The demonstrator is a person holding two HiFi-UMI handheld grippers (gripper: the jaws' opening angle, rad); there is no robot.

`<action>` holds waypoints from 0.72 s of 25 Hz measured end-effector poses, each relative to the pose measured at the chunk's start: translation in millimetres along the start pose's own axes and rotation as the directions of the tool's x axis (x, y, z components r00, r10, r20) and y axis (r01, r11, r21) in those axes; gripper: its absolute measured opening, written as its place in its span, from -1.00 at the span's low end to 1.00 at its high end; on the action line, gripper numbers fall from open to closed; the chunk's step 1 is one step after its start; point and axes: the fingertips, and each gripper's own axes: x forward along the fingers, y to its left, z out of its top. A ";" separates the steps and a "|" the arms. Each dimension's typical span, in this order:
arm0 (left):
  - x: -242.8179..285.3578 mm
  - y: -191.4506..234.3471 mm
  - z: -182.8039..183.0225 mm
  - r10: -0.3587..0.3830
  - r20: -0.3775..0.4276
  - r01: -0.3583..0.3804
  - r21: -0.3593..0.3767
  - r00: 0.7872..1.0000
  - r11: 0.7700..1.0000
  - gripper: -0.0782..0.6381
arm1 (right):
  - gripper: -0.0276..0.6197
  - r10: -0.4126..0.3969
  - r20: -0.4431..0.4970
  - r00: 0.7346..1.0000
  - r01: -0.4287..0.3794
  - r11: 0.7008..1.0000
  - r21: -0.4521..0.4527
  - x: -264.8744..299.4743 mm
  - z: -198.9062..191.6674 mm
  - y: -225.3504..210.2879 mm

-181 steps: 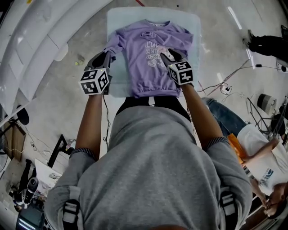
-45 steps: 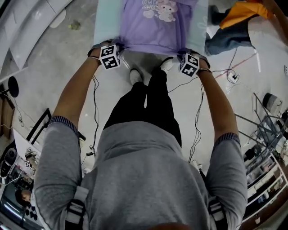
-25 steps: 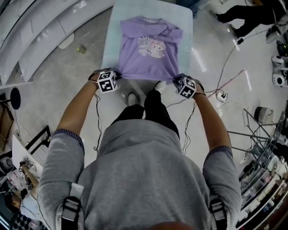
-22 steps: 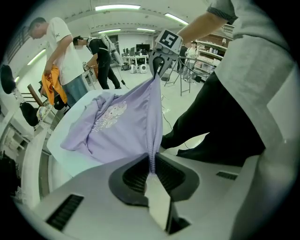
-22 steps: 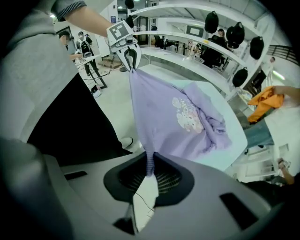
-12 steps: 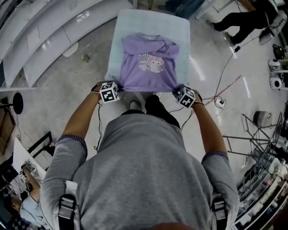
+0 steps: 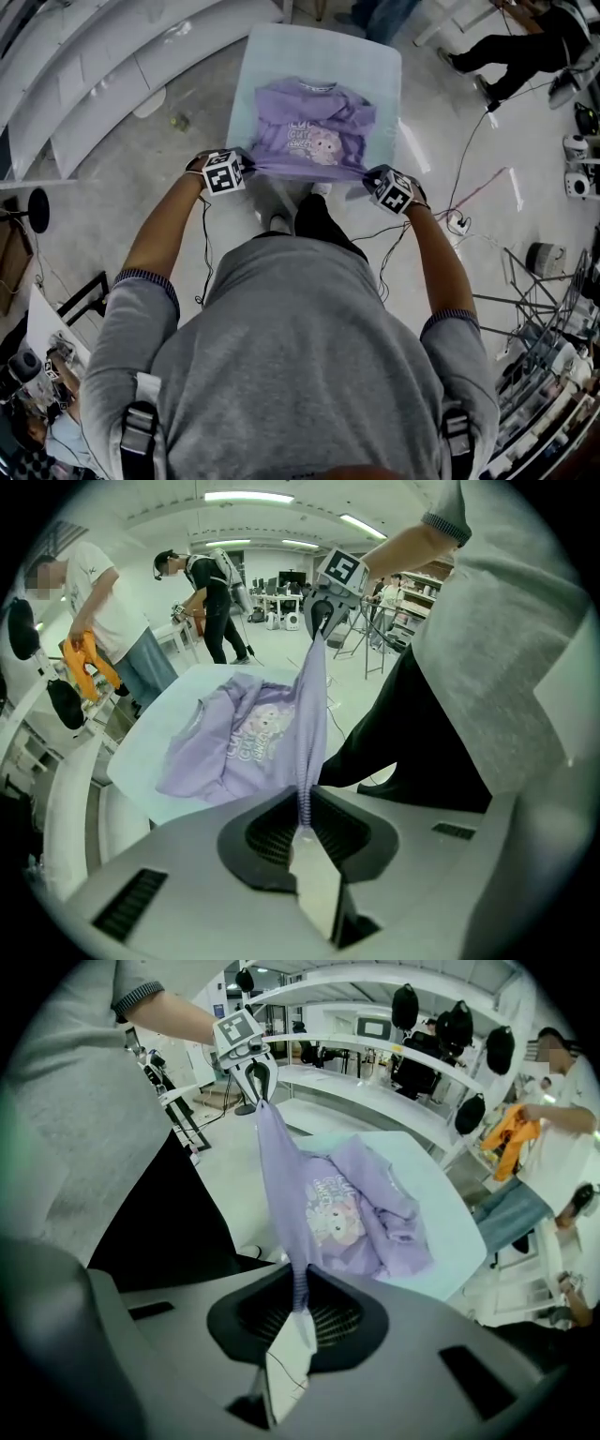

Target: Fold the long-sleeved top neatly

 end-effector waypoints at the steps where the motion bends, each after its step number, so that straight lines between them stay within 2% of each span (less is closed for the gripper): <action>1: -1.7 12.3 2.4 0.006 -0.001 -0.006 -0.002 1.000 1.000 -0.63 | -0.78 -0.005 0.004 1.000 0.005 1.000 -0.002 -1.0 3.9 -12.4; 5: -4.9 56.7 13.6 0.034 -0.017 -0.034 -0.013 0.999 0.999 -0.63 | -0.78 -0.019 0.027 0.999 0.020 1.000 -0.015 -7.0 18.1 -57.4; 18: 19.0 165.4 41.8 0.073 -0.058 -0.081 -0.148 0.996 0.986 -0.63 | -0.77 -0.019 0.047 0.999 0.020 0.999 -0.032 13.5 28.0 -174.1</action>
